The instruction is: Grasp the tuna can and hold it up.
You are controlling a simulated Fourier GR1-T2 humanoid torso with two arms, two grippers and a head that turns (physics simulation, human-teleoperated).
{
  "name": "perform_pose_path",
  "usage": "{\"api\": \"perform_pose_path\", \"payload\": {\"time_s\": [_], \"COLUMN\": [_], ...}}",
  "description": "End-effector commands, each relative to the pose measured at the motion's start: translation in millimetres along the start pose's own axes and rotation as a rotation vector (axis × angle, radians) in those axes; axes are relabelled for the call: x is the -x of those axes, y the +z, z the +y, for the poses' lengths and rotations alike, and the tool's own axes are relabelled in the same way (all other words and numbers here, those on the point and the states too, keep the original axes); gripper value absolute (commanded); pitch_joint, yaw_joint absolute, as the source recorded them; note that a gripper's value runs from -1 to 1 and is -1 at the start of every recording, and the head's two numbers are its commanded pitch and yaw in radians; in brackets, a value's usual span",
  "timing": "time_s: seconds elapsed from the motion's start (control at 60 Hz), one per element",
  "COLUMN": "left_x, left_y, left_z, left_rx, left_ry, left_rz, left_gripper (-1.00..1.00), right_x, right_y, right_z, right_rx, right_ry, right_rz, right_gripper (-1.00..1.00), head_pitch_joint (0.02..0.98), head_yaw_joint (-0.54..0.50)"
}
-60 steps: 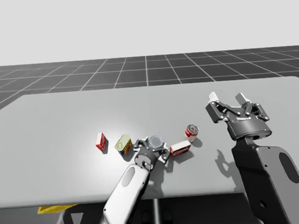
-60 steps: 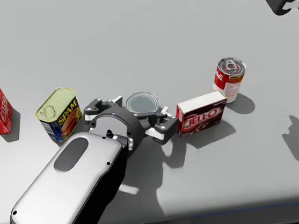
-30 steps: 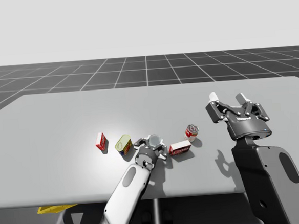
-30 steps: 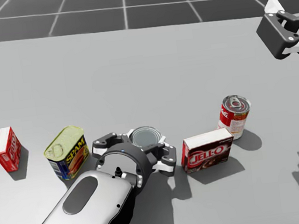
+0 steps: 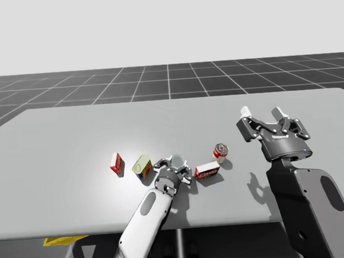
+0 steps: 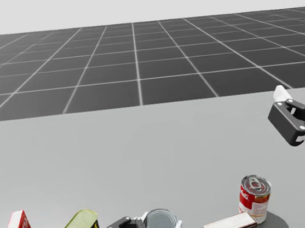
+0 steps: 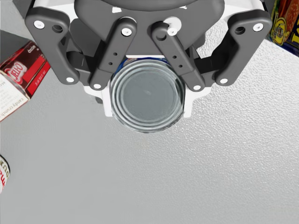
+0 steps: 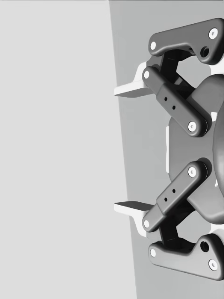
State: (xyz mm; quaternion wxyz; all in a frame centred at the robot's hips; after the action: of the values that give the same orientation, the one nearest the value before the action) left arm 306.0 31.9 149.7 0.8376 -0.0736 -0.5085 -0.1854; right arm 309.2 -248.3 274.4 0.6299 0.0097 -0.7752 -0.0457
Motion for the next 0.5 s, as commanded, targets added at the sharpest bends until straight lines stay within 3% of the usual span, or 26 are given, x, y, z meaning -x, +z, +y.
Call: {"api": "perform_pose_path", "payload": {"time_s": [0.017, 0.2, 0.5], "left_x": [14.0, -13.1, -77.7], "left_y": [-2.9, 8.5, 39.9], "left_z": [-5.4, -7.3, -5.9], "left_rx": [0.107, 0.114, 0.108], "left_ry": [-0.027, -0.047, -0.090], "left_rz": [0.042, -0.015, -0.173], "left_gripper": [1.00, 1.00, 1.00], "right_x": [0.6, 0.8, 0.2], "right_y": [0.1, -0.1, 0.5], "right_z": [-0.4, -0.7, -1.4], "right_rx": [0.000, 0.000, 0.006], "right_ry": [0.006, 0.012, 0.017], "right_rz": [-0.002, -0.005, -0.008], "right_gripper": [-1.00, -1.00, -1.00], "head_pitch_joint": [0.478, 0.482, 0.477], "head_yaw_joint": [-0.03, -0.04, -0.04]}}
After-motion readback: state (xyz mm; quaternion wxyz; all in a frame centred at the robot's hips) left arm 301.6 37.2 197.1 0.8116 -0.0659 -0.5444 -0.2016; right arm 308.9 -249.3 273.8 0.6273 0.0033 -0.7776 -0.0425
